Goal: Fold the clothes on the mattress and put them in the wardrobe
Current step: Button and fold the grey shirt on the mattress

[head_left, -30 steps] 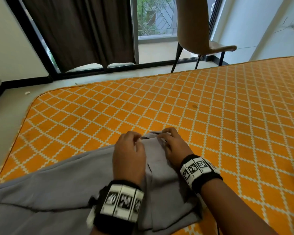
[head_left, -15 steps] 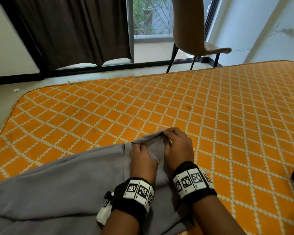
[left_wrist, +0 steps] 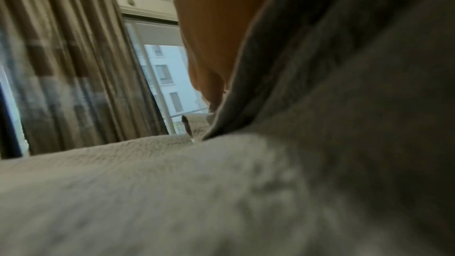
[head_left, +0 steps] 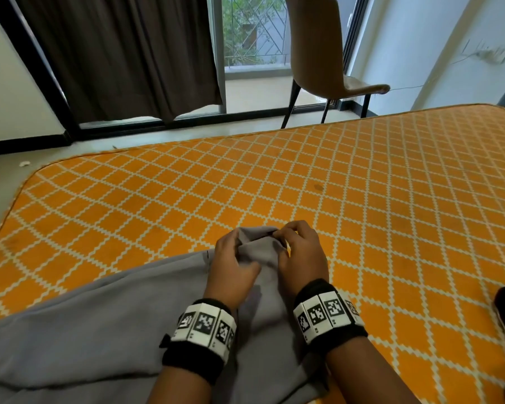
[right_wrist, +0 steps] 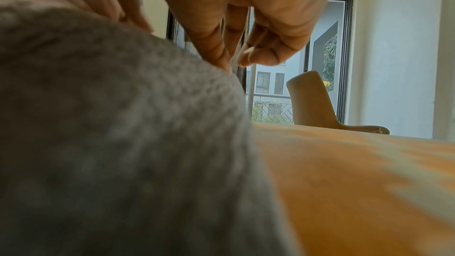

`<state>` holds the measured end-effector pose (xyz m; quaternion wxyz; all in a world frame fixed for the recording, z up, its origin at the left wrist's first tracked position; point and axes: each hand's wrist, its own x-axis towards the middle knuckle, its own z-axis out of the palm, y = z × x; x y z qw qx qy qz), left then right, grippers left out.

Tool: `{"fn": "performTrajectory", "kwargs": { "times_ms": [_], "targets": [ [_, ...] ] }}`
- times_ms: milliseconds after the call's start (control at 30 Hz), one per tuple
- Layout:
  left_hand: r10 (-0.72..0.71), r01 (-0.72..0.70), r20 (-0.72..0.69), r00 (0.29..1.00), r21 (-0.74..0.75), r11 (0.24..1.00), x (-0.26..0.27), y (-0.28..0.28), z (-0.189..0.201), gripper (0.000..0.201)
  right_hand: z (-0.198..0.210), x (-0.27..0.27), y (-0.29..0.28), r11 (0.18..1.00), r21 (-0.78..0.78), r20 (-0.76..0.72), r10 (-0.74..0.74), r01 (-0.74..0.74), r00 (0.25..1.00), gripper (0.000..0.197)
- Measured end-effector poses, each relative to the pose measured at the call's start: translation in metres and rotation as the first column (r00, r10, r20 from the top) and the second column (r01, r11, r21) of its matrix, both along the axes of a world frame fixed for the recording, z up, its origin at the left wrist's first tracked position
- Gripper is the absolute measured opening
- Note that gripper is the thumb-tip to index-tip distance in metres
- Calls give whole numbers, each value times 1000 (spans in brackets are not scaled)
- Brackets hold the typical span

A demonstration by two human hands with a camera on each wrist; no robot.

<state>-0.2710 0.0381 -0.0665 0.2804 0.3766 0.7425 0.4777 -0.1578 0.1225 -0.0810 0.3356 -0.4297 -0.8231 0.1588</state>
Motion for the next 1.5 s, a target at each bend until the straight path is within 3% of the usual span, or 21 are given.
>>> {"fn": "performTrajectory", "kwargs": {
  "times_ms": [67,133,200,267,400,467,600,767,867,1033,1167,1267,1333,1433,1500],
  "targets": [
    [65,-103,261,963,133,986,-5,-2,11,53,0,1,2,999,-47,-8,-24,24,1000,10],
    [102,-219,475,874,197,956,-10,-5,19,37,-1,3,4,998,-65,-29,-12,10,999,18],
    [113,-261,498,860,237,936,-16,-8,27,28,-2,5,5,998,-44,-46,51,-53,998,23],
    [82,-247,486,870,284,926,-18,-10,34,31,-4,7,7,990,-34,-63,137,-140,989,23],
    [-18,-174,534,846,307,936,-18,-8,35,65,-3,7,8,943,-80,-41,320,-323,946,22],
    [-41,-147,544,838,297,944,-16,-9,31,80,-3,6,7,933,-115,53,349,-342,935,21],
    [-55,-137,531,845,315,939,-13,-12,30,76,-8,2,6,946,-152,235,317,-287,919,17],
    [-58,-194,588,807,357,914,-11,-11,36,59,-6,2,4,938,-120,205,345,-326,916,17],
    [9,-236,582,813,314,920,-10,-9,34,52,-7,3,5,924,-82,173,382,-373,908,27],
    [86,-252,503,860,272,929,-9,-10,28,59,-8,0,3,921,-11,196,385,-391,902,35],
    [111,-224,369,923,279,934,-14,-13,27,26,-6,2,5,966,-26,164,259,-258,952,28],
    [159,-229,286,945,231,946,-12,-15,24,19,-4,5,7,987,-12,33,158,-158,987,12],
    [176,-240,281,944,211,948,-10,-15,23,21,-1,7,7,996,-31,-20,82,-82,996,5],
    [171,-216,216,961,205,955,-5,-16,23,36,4,10,4,991,-131,-58,-4,-3,998,19],
    [129,-166,185,974,201,965,-2,-17,23,46,6,8,0,982,-186,-8,-13,12,1000,32]
  ]
}}
